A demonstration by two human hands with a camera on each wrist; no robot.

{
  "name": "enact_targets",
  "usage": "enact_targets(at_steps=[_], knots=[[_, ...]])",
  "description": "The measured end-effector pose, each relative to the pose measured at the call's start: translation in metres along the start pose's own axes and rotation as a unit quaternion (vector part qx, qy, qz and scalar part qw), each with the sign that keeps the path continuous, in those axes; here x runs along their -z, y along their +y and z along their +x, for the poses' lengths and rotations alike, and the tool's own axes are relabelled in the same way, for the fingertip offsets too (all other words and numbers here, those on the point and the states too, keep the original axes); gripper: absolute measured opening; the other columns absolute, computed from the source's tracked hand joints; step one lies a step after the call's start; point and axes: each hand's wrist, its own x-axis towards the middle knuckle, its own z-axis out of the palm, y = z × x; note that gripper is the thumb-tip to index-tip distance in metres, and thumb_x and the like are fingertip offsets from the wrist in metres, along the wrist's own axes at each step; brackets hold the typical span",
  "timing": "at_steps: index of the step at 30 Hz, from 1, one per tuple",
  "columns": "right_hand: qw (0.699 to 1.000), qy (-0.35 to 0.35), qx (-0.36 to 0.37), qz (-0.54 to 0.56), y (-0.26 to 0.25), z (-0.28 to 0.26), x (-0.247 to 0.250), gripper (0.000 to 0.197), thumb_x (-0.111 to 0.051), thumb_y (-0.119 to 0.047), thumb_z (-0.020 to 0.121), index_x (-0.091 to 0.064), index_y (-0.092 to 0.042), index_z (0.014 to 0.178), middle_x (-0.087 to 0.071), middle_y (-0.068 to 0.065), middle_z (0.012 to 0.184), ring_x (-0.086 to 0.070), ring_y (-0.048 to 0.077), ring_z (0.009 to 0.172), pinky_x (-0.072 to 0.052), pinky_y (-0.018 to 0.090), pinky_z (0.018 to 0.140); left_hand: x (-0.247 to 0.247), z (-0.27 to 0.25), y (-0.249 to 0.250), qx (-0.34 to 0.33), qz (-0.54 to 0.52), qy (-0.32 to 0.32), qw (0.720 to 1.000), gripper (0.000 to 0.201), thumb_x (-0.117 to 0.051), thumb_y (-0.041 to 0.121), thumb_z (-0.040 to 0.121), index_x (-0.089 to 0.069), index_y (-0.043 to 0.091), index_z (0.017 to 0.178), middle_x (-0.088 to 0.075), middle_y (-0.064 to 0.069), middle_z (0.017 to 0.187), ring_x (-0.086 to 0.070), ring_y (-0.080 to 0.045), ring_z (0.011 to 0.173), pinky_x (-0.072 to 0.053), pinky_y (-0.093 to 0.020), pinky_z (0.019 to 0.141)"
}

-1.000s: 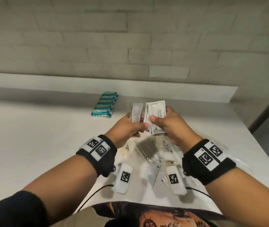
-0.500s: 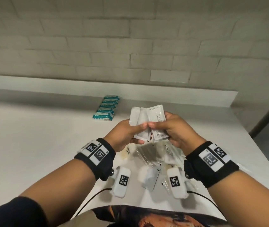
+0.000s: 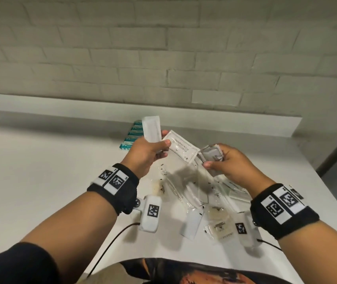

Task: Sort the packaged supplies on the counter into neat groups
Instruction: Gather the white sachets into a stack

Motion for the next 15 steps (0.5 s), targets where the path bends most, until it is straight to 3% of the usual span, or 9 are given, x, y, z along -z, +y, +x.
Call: enact_targets(at_steps=[4,7,9,11,13,15], knots=[[0.999,0.003,-0.016,0.044,0.001,-0.006,0.002,0.024,-0.067,-0.003,0.086,-0.063,-0.021,0.101,-0.071,-0.004,0.079,-0.068,0.006,0.067,-0.052,0.018,0.057,0.001,0.002,-0.001,-0.03,0.056,0.03,0.998,0.026,-0.063,0.0,0.087,-0.065,0.012,0.11,-0.069,-0.001,0.087,-0.062,-0.004,0.062,-0.051,-0.017,0.056],[0.998,0.023,-0.002,0.052,-0.01,-0.002,0.004,0.013,-0.064,-0.008,0.089,-0.062,-0.02,0.093,-0.069,-0.006,0.073,-0.063,-0.004,0.059,-0.046,0.011,0.053,0.0,0.004,-0.001,-0.046,0.118,0.049,0.991,0.025,-0.065,0.002,0.086,-0.065,0.014,0.109,-0.069,-0.004,0.092,-0.063,-0.006,0.065,-0.05,-0.017,0.056],[0.998,0.029,0.003,0.064,-0.018,0.0,0.005,0.008,-0.063,-0.013,0.09,-0.063,-0.02,0.094,-0.072,-0.002,0.081,-0.066,0.001,0.066,-0.044,0.011,0.054,-0.002,0.004,-0.001,-0.065,0.116,0.076,0.988,0.024,-0.064,0.003,0.087,-0.062,0.016,0.107,-0.067,-0.008,0.098,-0.064,-0.012,0.07,-0.052,-0.019,0.058],[0.998,0.021,-0.004,0.066,-0.022,0.0,0.003,0.011,-0.063,-0.017,0.091,-0.063,-0.021,0.101,-0.074,0.003,0.093,-0.07,0.009,0.08,-0.048,0.016,0.063,-0.006,0.005,0.0,-0.073,0.045,0.101,0.991,0.028,-0.06,0.0,0.089,-0.058,0.012,0.114,-0.064,-0.009,0.1,-0.064,-0.016,0.076,-0.056,-0.022,0.065],[0.999,0.011,-0.008,0.03,-0.023,0.0,-0.006,0.015,-0.064,-0.022,0.09,-0.061,-0.024,0.105,-0.073,0.0,0.098,-0.069,0.009,0.086,-0.052,0.026,0.075,-0.01,0.006,0.003,-0.078,-0.015,0.094,0.992,0.03,-0.058,-0.002,0.09,-0.055,0.01,0.118,-0.063,-0.008,0.099,-0.063,-0.016,0.078,-0.057,-0.024,0.067],[1.0,0.016,0.004,0.0,-0.025,0.002,-0.013,0.031,-0.066,-0.025,0.088,-0.057,-0.024,0.117,-0.069,-0.002,0.109,-0.067,0.013,0.096,-0.054,0.037,0.086,-0.012,0.005,0.005,-0.08,0.063,0.062,0.993,0.029,-0.06,0.0,0.089,-0.059,0.015,0.113,-0.064,-0.007,0.101,-0.064,-0.015,0.077,-0.056,-0.021,0.063]])
